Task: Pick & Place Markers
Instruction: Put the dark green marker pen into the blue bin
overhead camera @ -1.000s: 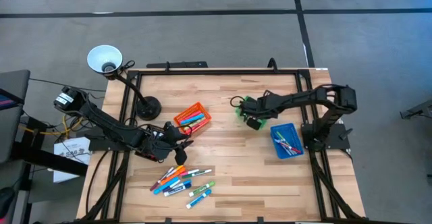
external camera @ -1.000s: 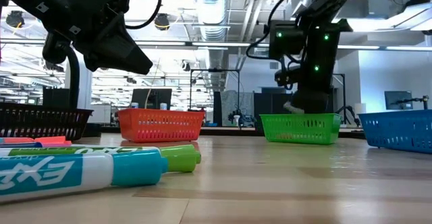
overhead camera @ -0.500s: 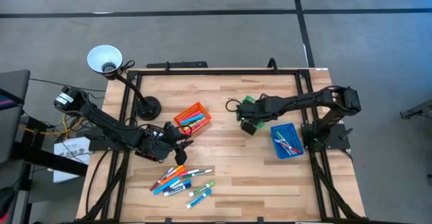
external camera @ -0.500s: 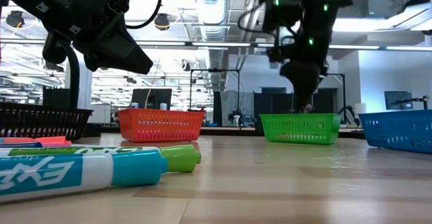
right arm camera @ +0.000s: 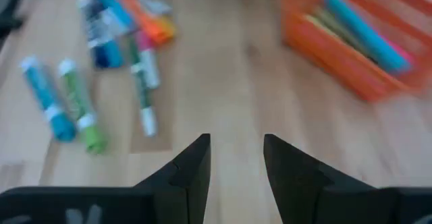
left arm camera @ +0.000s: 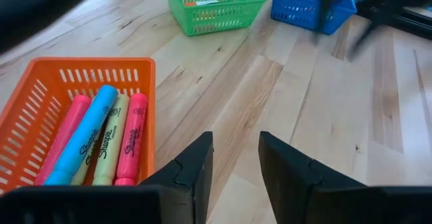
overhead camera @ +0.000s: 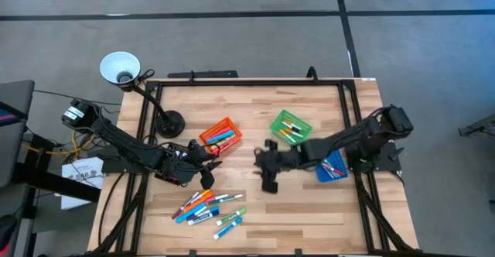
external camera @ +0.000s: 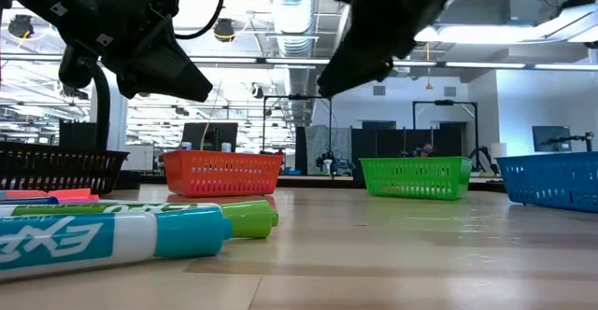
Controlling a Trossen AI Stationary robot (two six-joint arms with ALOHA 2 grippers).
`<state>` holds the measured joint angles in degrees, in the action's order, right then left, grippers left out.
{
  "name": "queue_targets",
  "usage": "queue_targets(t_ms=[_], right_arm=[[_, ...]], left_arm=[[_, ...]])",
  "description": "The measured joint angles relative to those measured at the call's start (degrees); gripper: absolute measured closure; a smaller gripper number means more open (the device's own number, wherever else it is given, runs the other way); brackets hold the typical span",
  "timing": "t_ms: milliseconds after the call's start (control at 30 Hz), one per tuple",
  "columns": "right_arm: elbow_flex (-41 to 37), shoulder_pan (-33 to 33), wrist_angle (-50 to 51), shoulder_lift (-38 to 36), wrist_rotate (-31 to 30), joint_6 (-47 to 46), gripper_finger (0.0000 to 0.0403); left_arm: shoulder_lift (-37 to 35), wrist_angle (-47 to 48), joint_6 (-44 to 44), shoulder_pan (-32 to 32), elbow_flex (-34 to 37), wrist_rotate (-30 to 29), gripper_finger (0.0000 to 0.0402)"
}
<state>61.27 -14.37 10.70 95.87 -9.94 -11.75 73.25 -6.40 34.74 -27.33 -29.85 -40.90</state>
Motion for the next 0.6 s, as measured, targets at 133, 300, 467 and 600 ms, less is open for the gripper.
queue_targets(t_ms=[133,300,467,600], right_arm=[[-0.3,-3.9,-10.8,5.2,2.3,9.7,0.0274],[1.1,-6.0,-22.8,14.2,3.6,14.8,0.0277],[5.6,-6.0,-27.1,21.2,5.5,14.8,0.0286],[7.9,-5.3,-26.5,25.2,5.5,15.2,0.0289]], left_arm=[[0.0,-0.1,0.0,0.0,0.0,0.0,0.0286],[0.0,-0.6,0.0,0.0,0.5,0.0,0.0286],[0.0,-0.6,0.0,0.0,0.7,0.0,0.0286],[0.0,-0.6,0.0,0.0,0.8,0.0,0.0286]])
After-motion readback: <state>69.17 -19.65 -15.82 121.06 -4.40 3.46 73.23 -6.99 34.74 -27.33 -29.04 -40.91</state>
